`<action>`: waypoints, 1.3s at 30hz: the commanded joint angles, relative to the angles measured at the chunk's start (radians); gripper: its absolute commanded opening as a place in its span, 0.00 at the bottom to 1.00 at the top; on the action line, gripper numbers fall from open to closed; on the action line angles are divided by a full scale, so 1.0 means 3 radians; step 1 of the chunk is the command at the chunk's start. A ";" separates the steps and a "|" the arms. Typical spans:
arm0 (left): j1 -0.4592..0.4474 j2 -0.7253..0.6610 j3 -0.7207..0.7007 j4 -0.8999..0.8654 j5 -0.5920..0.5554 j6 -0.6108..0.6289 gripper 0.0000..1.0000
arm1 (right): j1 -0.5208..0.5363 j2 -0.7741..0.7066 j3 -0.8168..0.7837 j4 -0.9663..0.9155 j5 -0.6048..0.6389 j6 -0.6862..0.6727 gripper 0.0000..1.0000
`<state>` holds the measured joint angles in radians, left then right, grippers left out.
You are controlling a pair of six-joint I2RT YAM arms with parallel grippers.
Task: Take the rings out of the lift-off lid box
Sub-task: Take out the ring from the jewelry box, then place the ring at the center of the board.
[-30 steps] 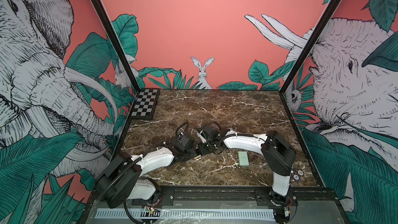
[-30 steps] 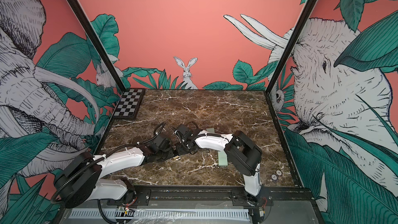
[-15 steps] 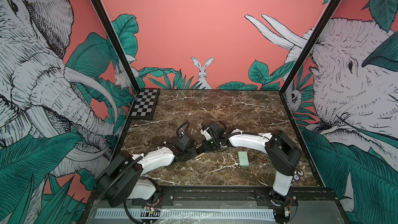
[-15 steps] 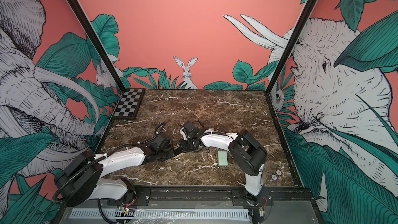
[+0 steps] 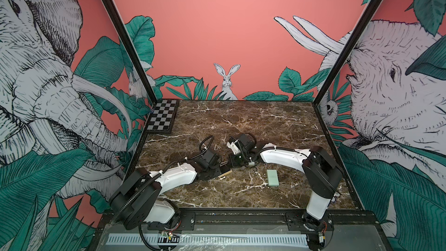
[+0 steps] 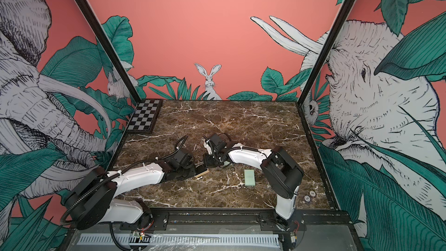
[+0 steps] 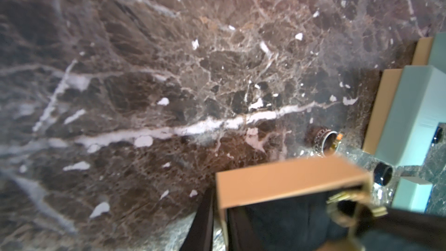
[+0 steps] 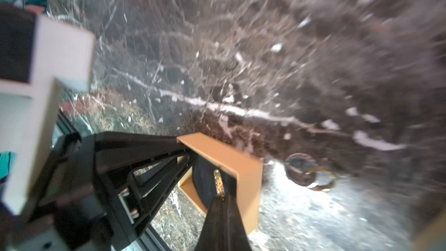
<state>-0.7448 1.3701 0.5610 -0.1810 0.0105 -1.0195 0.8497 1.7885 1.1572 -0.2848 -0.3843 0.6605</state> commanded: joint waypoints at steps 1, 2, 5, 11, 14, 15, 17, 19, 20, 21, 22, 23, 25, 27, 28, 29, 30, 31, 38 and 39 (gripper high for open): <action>-0.0012 0.0053 0.0001 -0.0321 -0.0053 0.0034 0.16 | -0.0046 -0.0087 0.0001 -0.0039 0.0031 -0.0085 0.00; -0.0009 0.0050 0.0006 -0.0321 -0.0055 0.0039 0.16 | -0.0046 -0.0077 -0.0008 -0.0024 0.0019 -0.0080 0.00; -0.0006 0.0037 0.0009 -0.0327 -0.0053 0.0034 0.16 | -0.0048 -0.0071 -0.0027 -0.0036 0.0016 -0.0078 0.00; -0.0012 -0.0043 0.0089 -0.0454 -0.0110 0.0098 0.21 | -0.0131 -0.0224 -0.0168 -0.0169 0.0366 -0.0145 0.00; -0.0008 -0.0085 0.0181 -0.0550 -0.0165 0.0155 0.27 | -0.0168 -0.0170 -0.0214 -0.0246 0.0426 -0.0166 0.00; -0.0006 -0.0093 0.0220 -0.0590 -0.0186 0.0174 0.28 | -0.0179 -0.0150 -0.0246 -0.0246 0.0420 -0.0167 0.00; -0.0006 -0.0110 0.0262 -0.0631 -0.0209 0.0201 0.31 | -0.0184 -0.0111 -0.0288 -0.0243 0.0408 -0.0160 0.00; -0.0005 -0.0118 0.0296 -0.0654 -0.0234 0.0226 0.33 | -0.0181 -0.0078 -0.0307 -0.0260 0.0392 -0.0160 0.00; -0.0008 -0.0115 0.0318 -0.0668 -0.0250 0.0242 0.34 | -0.0181 -0.0064 -0.0323 -0.0263 0.0382 -0.0162 0.00; -0.0007 -0.0105 0.0341 -0.0687 -0.0261 0.0258 0.34 | -0.0183 -0.0049 -0.0344 -0.0259 0.0371 -0.0155 0.00; -0.0012 -0.0096 0.0358 -0.0695 -0.0266 0.0276 0.36 | -0.0182 -0.0041 -0.0351 -0.0271 0.0357 -0.0158 0.00; -0.0012 -0.0081 0.0373 -0.0692 -0.0266 0.0289 0.37 | -0.0182 -0.0044 -0.0359 -0.0283 0.0360 -0.0166 0.00; -0.0012 -0.0045 0.0411 -0.0707 -0.0260 0.0324 0.40 | -0.0180 -0.0068 -0.0380 -0.0279 0.0357 -0.0171 0.00; -0.0009 -0.0002 0.0452 -0.0715 -0.0254 0.0371 0.44 | -0.0182 -0.0069 -0.0373 -0.0298 0.0331 -0.0191 0.00; -0.0011 0.0014 0.0466 -0.0725 -0.0242 0.0383 0.45 | -0.0181 -0.0062 -0.0356 -0.0357 0.0323 -0.0217 0.00; -0.0006 0.0037 0.0484 -0.0721 -0.0229 0.0404 0.45 | -0.0180 -0.0056 -0.0331 -0.0410 0.0338 -0.0248 0.00; -0.0009 0.0062 0.0504 -0.0734 -0.0216 0.0425 0.46 | -0.0184 -0.0066 -0.0341 -0.0419 0.0348 -0.0262 0.08; -0.0008 0.0084 0.0526 -0.0762 -0.0214 0.0444 0.46 | -0.0183 -0.0081 -0.0356 -0.0407 0.0337 -0.0263 0.12; -0.0009 0.0237 0.0625 -0.0961 -0.0192 0.0580 0.51 | -0.0181 -0.0225 -0.0335 -0.0524 0.0465 -0.0323 0.25; -0.0009 0.0232 0.0633 -0.0982 -0.0197 0.0597 0.52 | -0.0183 -0.0245 -0.0331 -0.0536 0.0502 -0.0342 0.26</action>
<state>-0.7452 1.4387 0.7258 -0.4160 -0.0402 -0.8658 0.7959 1.7565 1.0473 -0.4019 -0.2695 0.5842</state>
